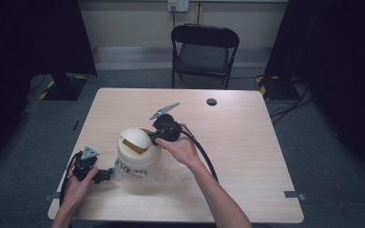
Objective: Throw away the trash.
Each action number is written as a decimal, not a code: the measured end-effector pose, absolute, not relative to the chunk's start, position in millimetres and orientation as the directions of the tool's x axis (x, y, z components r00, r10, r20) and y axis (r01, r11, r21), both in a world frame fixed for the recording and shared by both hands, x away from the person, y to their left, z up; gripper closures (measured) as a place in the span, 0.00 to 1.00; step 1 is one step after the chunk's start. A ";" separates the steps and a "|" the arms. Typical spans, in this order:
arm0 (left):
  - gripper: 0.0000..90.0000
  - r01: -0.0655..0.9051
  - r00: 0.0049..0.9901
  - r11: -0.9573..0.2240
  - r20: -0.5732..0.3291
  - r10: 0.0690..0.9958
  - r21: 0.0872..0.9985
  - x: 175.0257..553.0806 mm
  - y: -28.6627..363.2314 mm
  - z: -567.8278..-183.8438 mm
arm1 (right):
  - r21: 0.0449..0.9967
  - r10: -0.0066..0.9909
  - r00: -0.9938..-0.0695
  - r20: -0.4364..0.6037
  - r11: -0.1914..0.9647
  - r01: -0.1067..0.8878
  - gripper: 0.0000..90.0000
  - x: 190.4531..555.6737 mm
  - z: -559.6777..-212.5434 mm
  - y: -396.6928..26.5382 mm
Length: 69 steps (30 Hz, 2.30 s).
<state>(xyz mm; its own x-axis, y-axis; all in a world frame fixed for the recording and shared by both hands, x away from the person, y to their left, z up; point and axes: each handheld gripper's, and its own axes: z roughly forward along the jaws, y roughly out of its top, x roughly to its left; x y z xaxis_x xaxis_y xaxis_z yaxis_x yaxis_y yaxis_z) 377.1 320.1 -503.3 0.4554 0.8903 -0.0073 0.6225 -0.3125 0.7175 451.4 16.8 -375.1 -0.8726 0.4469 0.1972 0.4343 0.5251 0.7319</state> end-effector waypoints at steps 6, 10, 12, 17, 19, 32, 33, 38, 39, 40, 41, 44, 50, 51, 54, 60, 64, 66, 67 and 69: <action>0.01 0.623 0.455 -0.312 -0.008 0.890 0.718 377.1 320.0 -503.3 | 0.763 0.460 -0.866 0.195 0.483 0.429 0.75 451.4 -368.0 9.5; 0.01 0.623 0.455 -0.312 -0.008 0.890 0.718 377.1 320.0 -503.3 | 0.768 0.459 -0.865 0.201 0.475 0.430 0.74 452.1 -366.5 6.0; 0.01 0.622 0.455 -0.312 -0.008 0.890 0.718 377.1 320.0 -503.4 | 0.781 0.464 -0.862 0.201 0.455 0.428 0.67 451.8 -365.3 3.6; 0.01 0.622 0.457 -0.315 -0.006 0.890 0.717 377.1 320.3 -503.3 | 0.771 0.529 -0.830 0.179 0.449 0.452 0.32 453.6 -361.6 -5.8; 0.01 0.623 0.453 -0.309 -0.009 0.892 0.718 377.1 319.8 -503.4 | 0.772 0.532 -0.829 0.172 0.451 0.449 0.33 453.8 -362.4 -6.3; 0.00 0.624 0.454 -0.313 -0.007 0.891 0.716 378.1 319.8 -503.4 | 0.807 0.555 -0.813 0.177 0.390 0.442 0.22 461.4 -355.7 -19.1; 0.00 0.624 0.454 -0.313 -0.007 0.891 0.716 378.2 319.8 -503.4 | 0.812 0.570 -0.804 0.170 0.381 0.442 0.21 462.4 -354.2 -22.6; 0.00 0.624 0.454 -0.312 -0.007 0.891 0.716 378.1 319.8 -503.5 | 0.822 0.593 -0.787 0.172 0.354 0.446 0.17 464.0 -353.3 -30.7; 0.00 0.624 0.454 -0.312 -0.007 0.891 0.716 378.1 319.7 -503.5 | 0.823 0.600 -0.783 0.164 0.355 0.444 0.17 464.1 -353.5 -31.8; 0.00 0.625 0.453 -0.310 -0.010 0.892 0.716 378.0 319.6 -503.5 | 0.823 0.610 -0.777 0.155 0.356 0.443 0.17 463.9 -353.4 -32.5; 0.00 0.625 0.453 -0.310 -0.010 0.892 0.717 378.0 319.6 -503.6 | 0.825 0.622 -0.770 0.145 0.353 0.441 0.17 464.0 -353.1 -33.6; 0.00 0.625 0.452 -0.309 -0.010 0.892 0.717 378.0 319.6 -503.6 | 0.830 0.634 -0.759 0.148 0.337 0.443 0.17 462.9 -352.5 -37.9; 0.00 0.625 0.452 -0.310 -0.009 0.892 0.717 377.9 319.6 -503.5 | 0.823 0.659 -0.739 0.141 0.337 0.457 0.17 460.7 -357.4 -49.5; 0.00 0.625 0.453 -0.309 -0.010 0.892 0.717 377.9 319.5 -503.6 | 0.820 0.670 -0.728 0.144 0.331 0.467 0.17 461.0 -359.3 -53.8; 0.00 0.625 0.452 -0.310 -0.009 0.892 0.717 377.8 319.5 -503.5 | 0.817 0.681 -0.718 0.142 0.329 0.473 0.17 461.4 -362.0 -59.3; 0.00 0.622 0.451 -0.313 -0.002 0.892 0.718 377.0 319.5 -503.4 | 0.810 0.715 -0.683 0.146 0.309 0.498 0.17 459.7 -371.3 -76.9; 0.00 0.623 0.452 -0.313 -0.004 0.892 0.717 377.0 319.6 -503.4 | 0.806 0.734 -0.663 0.146 0.300 0.511 0.18 456.1 -376.2 -88.0; 0.00 0.625 0.449 -0.306 -0.010 0.894 0.718 376.7 319.1 -503.6 | 0.805 0.748 -0.650 0.134 0.300 0.511 0.18 453.4 -378.8 -94.0; 0.00 0.624 0.449 -0.307 -0.008 0.894 0.718 376.6 319.2 -503.6 | 0.805 0.750 -0.647 0.133 0.300 0.512 0.18 452.7 -379.8 -96.1; 0.00 0.625 0.449 -0.307 -0.008 0.894 0.718 376.5 319.2 -503.6 | 0.803 0.771 -0.624 0.127 0.290 0.521 0.17 450.1 -383.7 -104.8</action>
